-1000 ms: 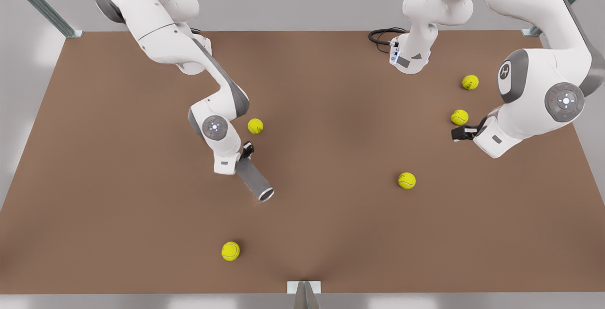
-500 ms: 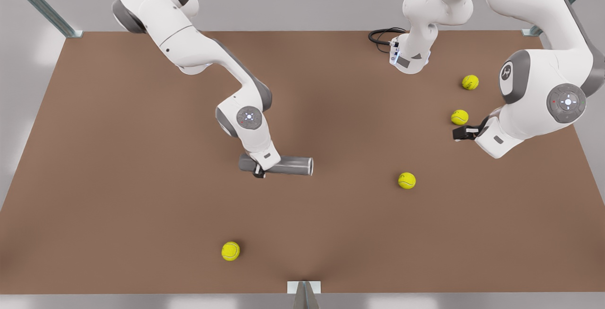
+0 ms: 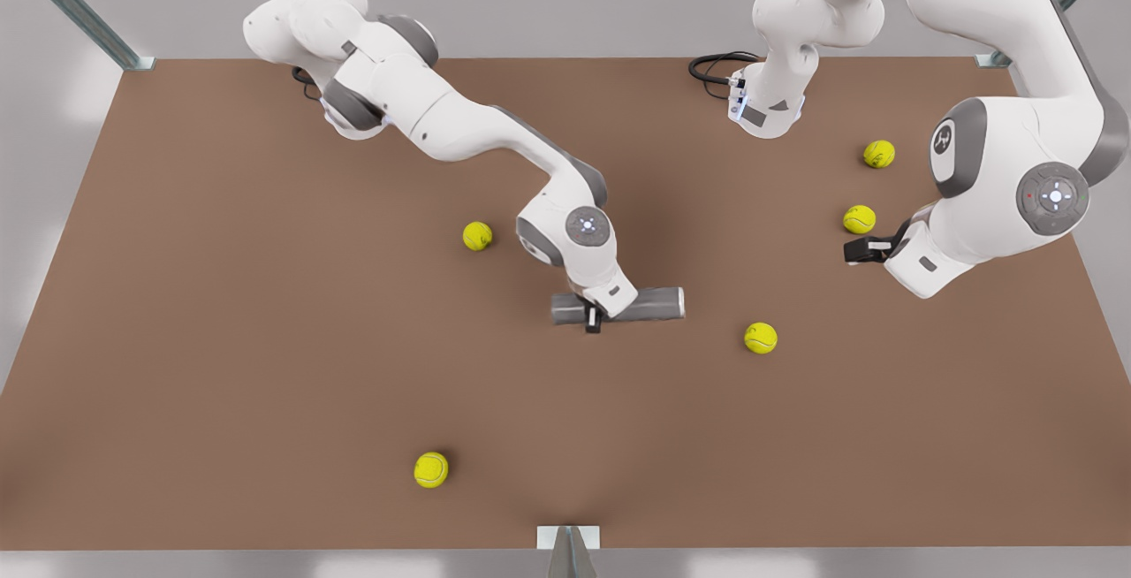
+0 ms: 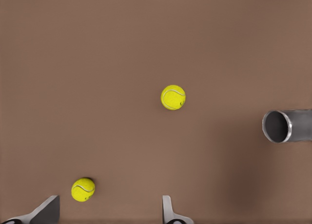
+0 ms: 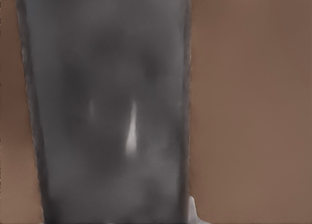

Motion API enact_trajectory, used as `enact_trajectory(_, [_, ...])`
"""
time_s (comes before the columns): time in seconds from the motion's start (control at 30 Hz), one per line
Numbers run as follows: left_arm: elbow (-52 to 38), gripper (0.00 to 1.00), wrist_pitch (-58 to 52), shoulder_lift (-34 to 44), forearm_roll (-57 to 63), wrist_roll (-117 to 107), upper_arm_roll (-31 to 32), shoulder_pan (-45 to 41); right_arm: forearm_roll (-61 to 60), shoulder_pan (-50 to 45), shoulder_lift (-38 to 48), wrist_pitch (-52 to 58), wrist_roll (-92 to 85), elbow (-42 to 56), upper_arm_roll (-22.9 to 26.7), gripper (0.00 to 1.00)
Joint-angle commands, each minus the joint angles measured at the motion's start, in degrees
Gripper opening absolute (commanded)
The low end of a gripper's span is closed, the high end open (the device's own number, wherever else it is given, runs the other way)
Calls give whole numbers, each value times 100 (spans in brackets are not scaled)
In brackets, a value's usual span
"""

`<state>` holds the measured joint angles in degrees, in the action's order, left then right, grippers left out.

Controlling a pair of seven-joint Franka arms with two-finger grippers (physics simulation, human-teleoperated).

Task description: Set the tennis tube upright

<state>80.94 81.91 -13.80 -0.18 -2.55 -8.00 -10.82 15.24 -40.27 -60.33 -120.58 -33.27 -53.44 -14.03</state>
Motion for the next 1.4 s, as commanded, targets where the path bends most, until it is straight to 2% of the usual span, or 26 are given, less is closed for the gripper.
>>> enact_trajectory(0.0, [18,100,0,0,0,0,8,0,14,-60,-32,0,22,26,50,64])
enact_trajectory(0.03, [18,100,9,0,0,9,9,0,5,-148,-58,0,84,35,138,70])
enact_trajectory(0.07, [27,100,9,0,0,0,0,0,5,-157,-75,-35,93,35,138,91])
enact_trajectory(0.1, [45,100,9,0,0,0,9,0,5,-157,-93,-44,93,35,138,100])
enact_trajectory(0.3, [62,100,26,-35,0,0,8,0,-38,-104,-76,-44,93,26,129,100])
enact_trajectory(0.33, [62,100,26,-35,0,0,0,0,-451,-69,-5,122,101,9,155,100])
enact_trajectory(0.37, [62,100,26,-26,0,0,9,0,-513,186,433,842,583,-53,112,100])
enact_trajectory(0.4, [62,100,26,-35,0,0,8,0,-504,317,1119,2169,1480,-150,129,100])
enact_trajectory(0.43, [62,100,26,-26,0,0,0,0,-522,879,1980,3312,1639,-228,138,100])
enact_trajectory(0.5, [62,100,26,-26,0,0,9,-8,-961,2926,3649,3551,2157,-1800,94,100])
enact_trajectory(0.53, [62,100,35,-26,-17,-9,9,-8,-970,3514,4324,3455,2559,-2650,94,100])
enact_trajectory(0.57, [141,100,96,-44,-209,-35,9,-26,-961,4033,5256,2781,2905,-3723,85,100])
enact_trajectory(0.6, [229,100,123,-271,-920,-298,9,-17,-962,4098,5637,2671,3699,-3920,76,100])
enact_trajectory(0.63, [229,100,271,-579,-1641,-895,9,-35,-918,4097,5611,3171,4198,-3562,50,100])
enact_trajectory(0.67, [229,100,439,-755,-2072,-1115,9,-52,-717,4088,5576,3296,3882,-3280,41,100])
enact_trajectory(0.7, [229,100,702,-1010,-2538,-1143,17,-61,-689,4115,5155,3348,3846,-2648,50,100])
enact_trajectory(0.87, [669,100,835,-1265,-3656,-1081,17,159,-663,4176,4583,3296,3916,-2347,103,100])
enact_trajectory(0.93, [1090,100,870,-1230,-3673,-467,9,272,-654,4203,4583,3278,3933,-2347,103,100])
enact_trajectory(1.07, [2101,100,1107,-1169,-4491,2091,-115,554,-671,4203,4451,3120,3916,-2303,103,100])
enact_trajectory(1.13, [2488,100,1336,-1178,-5009,2689,-123,563,-680,4115,4451,3120,3925,-2312,76,100])
enact_trajectory(1.37, [3288,100,2224,-1248,-6002,2839,-71,510,-689,4115,4451,3120,3925,-2312,59,100])
